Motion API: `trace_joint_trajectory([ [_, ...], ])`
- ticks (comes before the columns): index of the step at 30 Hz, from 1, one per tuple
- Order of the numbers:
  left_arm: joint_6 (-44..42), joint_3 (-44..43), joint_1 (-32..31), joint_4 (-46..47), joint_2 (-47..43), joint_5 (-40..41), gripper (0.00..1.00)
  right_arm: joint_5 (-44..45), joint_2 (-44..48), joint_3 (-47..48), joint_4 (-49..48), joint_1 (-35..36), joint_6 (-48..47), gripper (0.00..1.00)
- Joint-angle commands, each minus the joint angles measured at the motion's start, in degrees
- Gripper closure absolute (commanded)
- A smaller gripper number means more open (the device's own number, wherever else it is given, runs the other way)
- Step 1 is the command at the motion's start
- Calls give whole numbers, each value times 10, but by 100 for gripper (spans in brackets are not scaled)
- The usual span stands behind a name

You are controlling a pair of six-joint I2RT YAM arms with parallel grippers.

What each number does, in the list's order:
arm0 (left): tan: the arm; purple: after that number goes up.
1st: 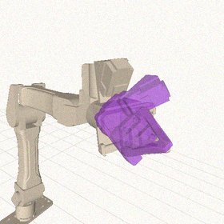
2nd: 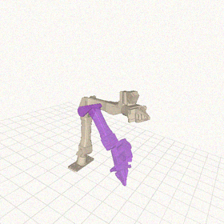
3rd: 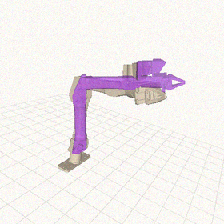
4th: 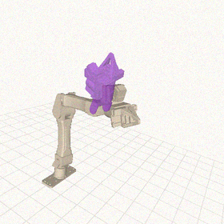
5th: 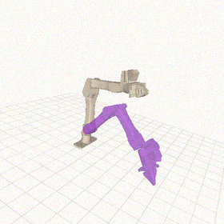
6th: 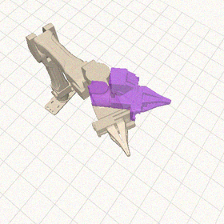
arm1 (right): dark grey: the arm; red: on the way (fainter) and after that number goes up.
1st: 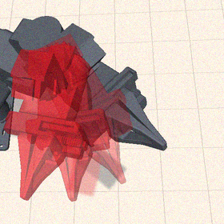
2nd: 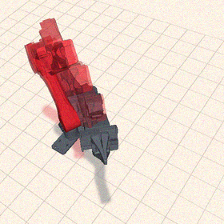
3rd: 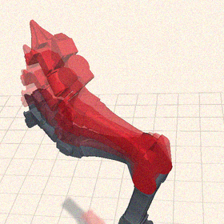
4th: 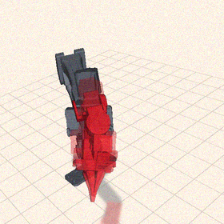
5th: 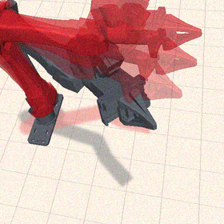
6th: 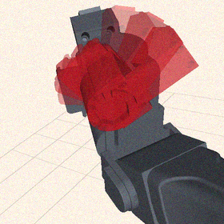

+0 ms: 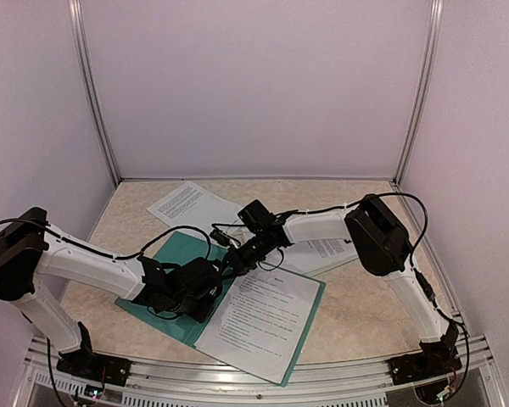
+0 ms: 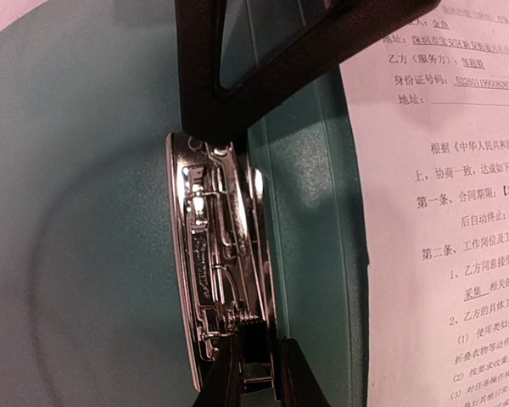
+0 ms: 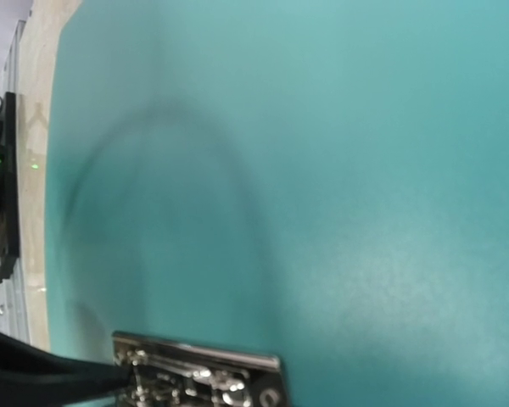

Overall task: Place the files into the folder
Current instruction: Open the spring clip on the folder and the spring clip on the folder.

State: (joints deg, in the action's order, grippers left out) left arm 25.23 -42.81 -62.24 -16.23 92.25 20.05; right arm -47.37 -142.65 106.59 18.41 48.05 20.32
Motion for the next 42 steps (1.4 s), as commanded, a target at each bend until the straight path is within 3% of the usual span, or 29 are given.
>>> trace_joint_trajectory([
  [1, -18, 7, -22, 28, 25, -91, 100, 113, -28, -37, -6, 0, -6, 100],
  [17, -6, 8, -20, 20, 18, -80, 100, 100, 26, -63, -29, 9, -2, 100],
  [24, 9, -3, -20, -3, 6, -58, 90, 106, 70, -89, -42, 10, -1, 100],
  [27, 18, -13, -20, -22, -5, -42, 82, 123, 102, -107, -51, 10, -2, 90],
  [32, 24, -30, -20, -55, -38, -13, 71, 158, 147, -130, -52, 7, -3, 60],
  [36, 25, -35, -22, -66, -59, 0, 68, 165, 182, -160, -78, 2, 8, 42],
  [42, 30, -37, -21, -71, -83, 5, 60, 175, 219, -194, -91, -1, 9, 34],
])
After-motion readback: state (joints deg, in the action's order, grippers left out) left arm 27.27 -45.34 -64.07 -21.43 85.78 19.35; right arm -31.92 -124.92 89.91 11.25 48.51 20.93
